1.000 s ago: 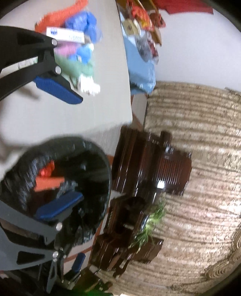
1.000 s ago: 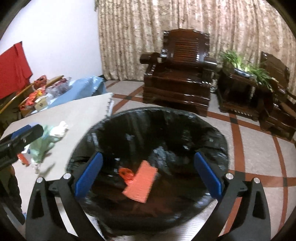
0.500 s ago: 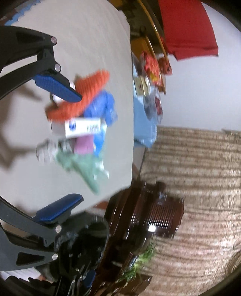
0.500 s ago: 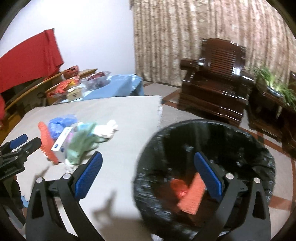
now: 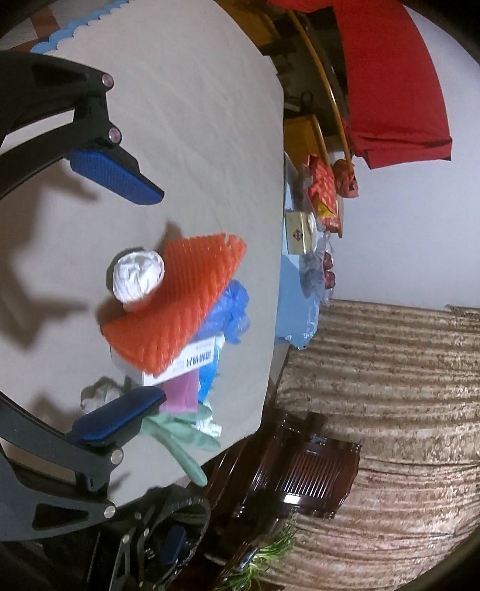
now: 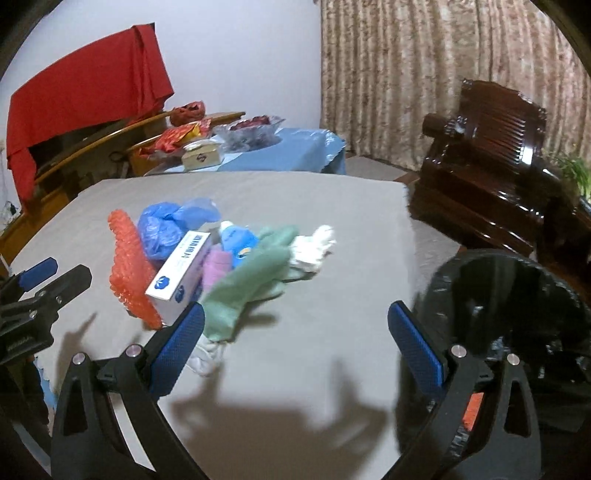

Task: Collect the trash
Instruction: 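Grasp the orange foam net with the left tool while the right grasps the green glove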

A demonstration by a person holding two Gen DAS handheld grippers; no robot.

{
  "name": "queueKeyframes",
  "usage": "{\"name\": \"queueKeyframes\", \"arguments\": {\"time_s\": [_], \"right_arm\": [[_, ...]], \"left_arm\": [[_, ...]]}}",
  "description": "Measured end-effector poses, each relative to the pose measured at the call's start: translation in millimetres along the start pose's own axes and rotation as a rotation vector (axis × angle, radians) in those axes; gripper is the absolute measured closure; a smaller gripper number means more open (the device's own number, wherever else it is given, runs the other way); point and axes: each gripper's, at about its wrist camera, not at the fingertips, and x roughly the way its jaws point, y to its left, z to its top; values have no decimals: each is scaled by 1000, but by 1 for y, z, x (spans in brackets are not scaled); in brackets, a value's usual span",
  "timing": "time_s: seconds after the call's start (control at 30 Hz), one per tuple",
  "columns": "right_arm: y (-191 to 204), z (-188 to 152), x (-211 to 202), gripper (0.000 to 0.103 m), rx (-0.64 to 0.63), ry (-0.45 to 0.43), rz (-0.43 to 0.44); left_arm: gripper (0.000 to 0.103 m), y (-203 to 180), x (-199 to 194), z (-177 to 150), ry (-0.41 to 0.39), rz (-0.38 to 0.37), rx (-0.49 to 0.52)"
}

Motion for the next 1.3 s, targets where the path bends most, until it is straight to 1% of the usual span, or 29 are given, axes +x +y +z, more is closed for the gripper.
{"name": "queueKeyframes", "arguments": {"time_s": [0.2, 0.33, 0.37, 0.4, 0.47, 0.53, 0.6, 0.63, 0.7, 0.77, 0.87, 0.97, 1.17, 1.27, 1.3], "right_arm": [[17, 8, 32, 6, -5, 32, 17], [21, 8, 50, 7, 1, 61, 27], [22, 8, 53, 11, 1, 68, 31], [22, 8, 56, 21, 0, 75, 38], [23, 7, 62, 28, 1, 93, 59], [23, 7, 65, 33, 8, 105, 79], [25, 6, 67, 43, 5, 119, 100], [26, 6, 69, 46, 2, 125, 110], [27, 6, 70, 65, -2, 138, 141], [28, 6, 68, 73, 0, 141, 174], [26, 7, 63, 83, -5, 139, 194], [20, 10, 54, 86, 2, 130, 204], [7, 15, 44, 89, 9, 114, 189], [3, 15, 41, 89, 12, 112, 185], [3, 15, 40, 89, 12, 111, 185]], "left_arm": [[7, 11, 6, 3, -3, 11, -12], [7, 15, 11, 3, 6, 6, -14], [7, 15, 12, 3, 8, 5, -15], [8, 16, 13, 2, 11, 4, -17], [8, 16, 15, 3, 16, 0, -23], [8, 16, 17, 3, 20, -6, -28], [8, 15, 19, 4, 22, -13, -30], [8, 14, 21, 5, 23, -19, -30], [8, 10, 23, 5, 25, -30, -25], [9, 4, 26, 5, 30, -42, -18], [12, -3, 31, 6, 39, -59, -15], [15, -11, 36, 9, 43, -66, -11], [25, -19, 53, 12, 69, -38, -6], [35, -23, 62, 13, 88, -22, 3], [41, -23, 65, 12, 98, -18, 5]]}}
